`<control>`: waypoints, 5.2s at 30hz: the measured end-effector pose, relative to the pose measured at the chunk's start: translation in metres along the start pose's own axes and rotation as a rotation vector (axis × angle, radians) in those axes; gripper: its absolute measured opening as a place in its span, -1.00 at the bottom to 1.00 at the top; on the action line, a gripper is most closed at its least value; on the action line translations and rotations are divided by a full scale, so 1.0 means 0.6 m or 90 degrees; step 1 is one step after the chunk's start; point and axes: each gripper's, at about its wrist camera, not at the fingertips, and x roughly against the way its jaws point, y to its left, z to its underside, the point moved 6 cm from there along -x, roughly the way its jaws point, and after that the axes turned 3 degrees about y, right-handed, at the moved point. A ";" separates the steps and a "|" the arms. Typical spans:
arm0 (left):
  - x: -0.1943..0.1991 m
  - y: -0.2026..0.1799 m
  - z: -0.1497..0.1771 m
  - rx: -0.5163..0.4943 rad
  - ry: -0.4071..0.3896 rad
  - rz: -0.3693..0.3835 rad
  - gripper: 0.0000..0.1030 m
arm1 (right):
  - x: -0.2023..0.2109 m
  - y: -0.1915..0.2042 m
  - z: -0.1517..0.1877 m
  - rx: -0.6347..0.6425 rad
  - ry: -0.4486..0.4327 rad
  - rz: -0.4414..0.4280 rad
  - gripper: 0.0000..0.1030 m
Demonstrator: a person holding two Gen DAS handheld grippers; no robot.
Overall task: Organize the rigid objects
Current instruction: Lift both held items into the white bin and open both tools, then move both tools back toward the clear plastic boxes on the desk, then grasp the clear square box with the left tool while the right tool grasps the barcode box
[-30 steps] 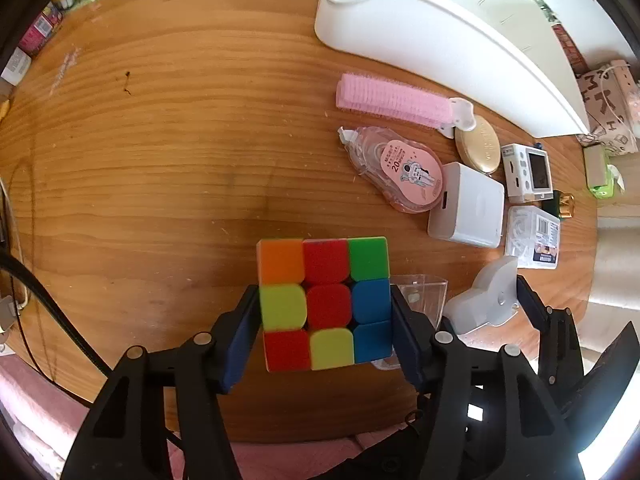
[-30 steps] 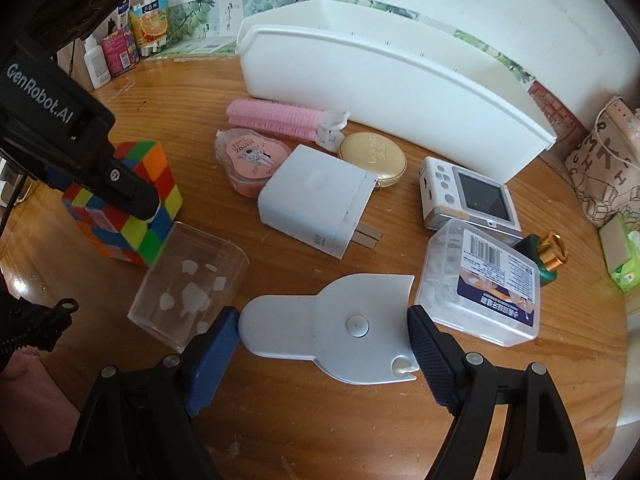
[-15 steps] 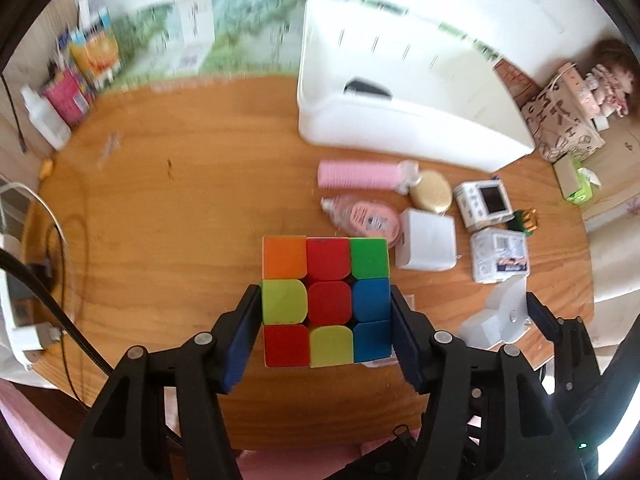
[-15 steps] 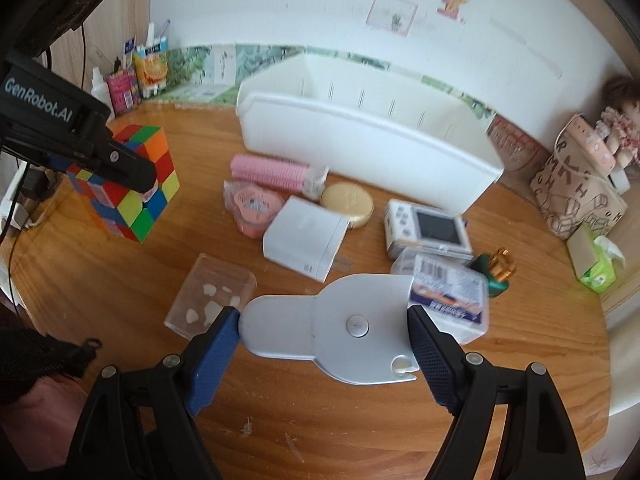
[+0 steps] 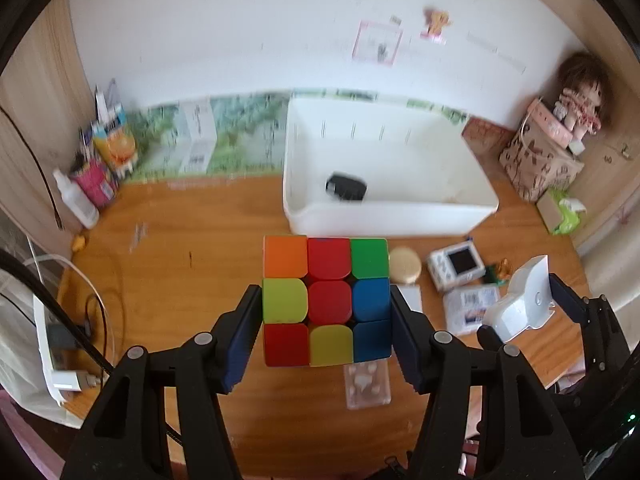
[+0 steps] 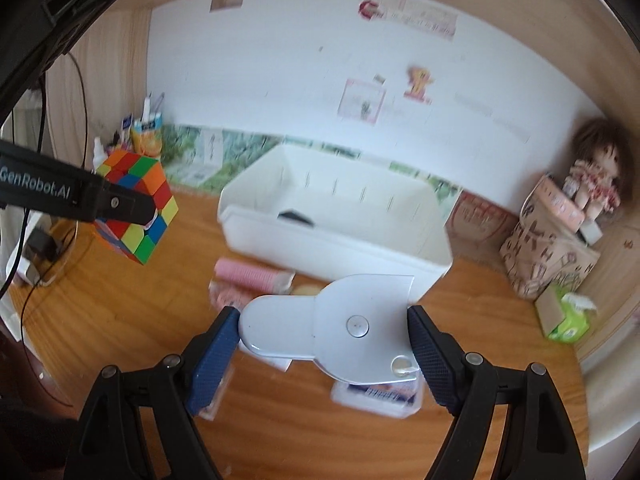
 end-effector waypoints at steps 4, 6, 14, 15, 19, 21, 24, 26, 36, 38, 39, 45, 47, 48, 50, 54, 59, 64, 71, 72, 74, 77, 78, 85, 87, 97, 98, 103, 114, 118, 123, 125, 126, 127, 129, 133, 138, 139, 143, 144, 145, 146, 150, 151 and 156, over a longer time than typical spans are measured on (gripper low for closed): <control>0.016 -0.016 -0.030 0.003 -0.044 -0.005 0.24 | 0.006 -0.035 -0.032 -0.008 -0.033 0.009 0.62; 0.023 -0.027 -0.044 0.002 -0.067 -0.011 0.24 | 0.008 -0.051 -0.044 -0.013 -0.048 0.010 0.62; 0.034 -0.077 -0.089 -0.020 -0.135 0.010 0.24 | -0.005 -0.123 -0.097 -0.052 -0.098 0.006 0.62; 0.035 -0.083 -0.092 -0.025 -0.146 0.010 0.24 | -0.010 -0.132 -0.101 -0.060 -0.101 0.002 0.62; 0.035 -0.104 -0.112 -0.042 -0.192 0.021 0.24 | -0.042 -0.168 -0.113 -0.105 -0.102 -0.034 0.62; 0.032 -0.114 -0.122 -0.052 -0.216 0.023 0.24 | -0.056 -0.179 -0.115 -0.126 -0.102 -0.044 0.62; 0.019 -0.123 -0.136 -0.056 -0.234 0.013 0.24 | -0.083 -0.202 -0.119 -0.161 -0.099 -0.065 0.63; 0.007 -0.123 -0.144 -0.048 -0.236 0.008 0.24 | -0.102 -0.213 -0.119 -0.177 -0.097 -0.075 0.63; -0.087 -0.132 -0.182 -0.070 -0.217 -0.062 0.25 | -0.203 -0.233 -0.107 -0.235 -0.070 -0.130 0.63; -0.106 -0.134 -0.186 -0.078 -0.208 -0.076 0.25 | -0.223 -0.231 -0.102 -0.240 -0.057 -0.137 0.63; -0.114 -0.134 -0.187 -0.080 -0.204 -0.079 0.25 | -0.232 -0.229 -0.100 -0.241 -0.050 -0.139 0.63; -0.156 -0.129 -0.193 -0.080 -0.175 -0.102 0.24 | -0.283 -0.220 -0.085 -0.243 0.005 -0.150 0.64; -0.155 -0.129 -0.197 -0.082 -0.190 -0.114 0.25 | -0.292 -0.215 -0.081 -0.236 0.010 -0.152 0.64; -0.154 -0.128 -0.201 -0.084 -0.197 -0.119 0.26 | -0.295 -0.211 -0.080 -0.229 0.016 -0.153 0.64; -0.154 -0.126 -0.206 -0.084 -0.195 -0.122 0.37 | -0.301 -0.206 -0.079 -0.223 0.025 -0.155 0.65; -0.150 -0.118 -0.210 -0.073 -0.197 -0.128 0.53 | -0.299 -0.206 -0.080 -0.227 0.024 -0.153 0.65; -0.132 -0.115 -0.209 -0.071 -0.207 -0.135 0.56 | -0.283 -0.214 -0.084 -0.229 0.014 -0.144 0.65; -0.098 -0.111 -0.202 -0.061 -0.231 -0.132 0.58 | -0.253 -0.218 -0.092 -0.233 -0.004 -0.137 0.65; -0.043 -0.101 -0.183 -0.050 -0.268 -0.127 0.59 | -0.203 -0.218 -0.103 -0.238 -0.036 -0.123 0.65; -0.036 -0.099 -0.179 -0.049 -0.273 -0.126 0.59 | -0.196 -0.218 -0.104 -0.240 -0.041 -0.120 0.65; -0.022 -0.097 -0.171 -0.049 -0.280 -0.120 0.60 | -0.179 -0.219 -0.103 -0.248 -0.051 -0.112 0.66; -0.005 -0.090 -0.154 -0.047 -0.286 -0.110 0.62 | -0.155 -0.222 -0.098 -0.265 -0.061 -0.095 0.67; 0.000 -0.087 -0.146 -0.044 -0.287 -0.104 0.62 | -0.147 -0.223 -0.095 -0.271 -0.063 -0.091 0.67; 0.031 -0.066 -0.099 -0.047 -0.291 -0.080 0.62 | -0.093 -0.215 -0.063 -0.291 -0.068 -0.044 0.67; 0.037 -0.059 -0.088 -0.049 -0.287 -0.071 0.63 | -0.077 -0.209 -0.049 -0.301 -0.068 -0.033 0.67; 0.032 -0.020 -0.025 -0.052 -0.229 -0.018 0.65 | -0.037 -0.163 0.006 -0.334 -0.040 0.006 0.67; 0.029 -0.018 -0.020 -0.050 -0.221 -0.012 0.65 | -0.035 -0.157 0.013 -0.338 -0.035 0.008 0.67; 0.004 -0.010 0.015 -0.055 -0.168 0.010 0.65 | -0.028 -0.135 0.042 -0.349 -0.011 0.022 0.67; -0.074 -0.007 0.091 -0.066 -0.011 0.048 0.65 | -0.036 -0.096 0.110 -0.360 0.073 0.049 0.67; -0.117 -0.002 0.123 -0.034 0.085 0.062 0.65 | -0.048 -0.087 0.130 -0.360 0.112 0.057 0.67; -0.152 -0.006 0.155 -0.006 0.172 0.089 0.65 | -0.065 -0.079 0.148 -0.349 0.151 0.066 0.67; -0.166 -0.011 0.165 -0.002 0.209 0.097 0.65 | -0.075 -0.080 0.155 -0.341 0.169 0.075 0.67; -0.173 -0.013 0.171 0.002 0.226 0.099 0.65 | -0.079 -0.081 0.158 -0.338 0.179 0.077 0.67; -0.178 -0.015 0.175 0.007 0.239 0.102 0.65 | -0.084 -0.082 0.162 -0.336 0.189 0.077 0.67; -0.187 -0.023 0.184 0.012 0.266 0.106 0.67 | -0.094 -0.085 0.169 -0.336 0.208 0.070 0.67; -0.200 -0.037 0.197 0.020 0.305 0.108 0.74 | -0.110 -0.091 0.174 -0.331 0.231 0.057 0.70; -0.215 -0.043 0.205 0.048 0.337 0.093 0.76 | -0.133 -0.099 0.178 -0.311 0.259 0.041 0.77; -0.217 -0.042 0.206 0.054 0.343 0.088 0.76 | -0.138 -0.100 0.177 -0.303 0.263 0.034 0.78; -0.227 -0.040 0.211 0.085 0.366 0.066 0.77 | -0.154 -0.100 0.169 -0.282 0.271 0.015 1.00; -0.228 -0.040 0.212 0.090 0.370 0.061 0.77 | -0.158 -0.099 0.166 -0.274 0.273 0.009 1.00; -0.229 -0.039 0.214 0.094 0.373 0.058 0.77 | -0.161 -0.099 0.164 -0.267 0.275 0.006 1.00; -0.229 -0.039 0.216 0.100 0.376 0.055 0.77 | -0.166 -0.098 0.163 -0.261 0.278 0.002 1.00; -0.226 -0.035 0.219 0.121 0.378 0.042 0.77 | -0.186 -0.094 0.161 -0.238 0.298 -0.014 1.00; -0.226 -0.035 0.219 0.127 0.378 0.039 0.77 | -0.191 -0.092 0.160 -0.232 0.304 -0.017 1.00; -0.232 -0.030 0.218 0.153 0.381 0.020 0.77 | -0.210 -0.091 0.161 -0.208 0.329 -0.025 1.00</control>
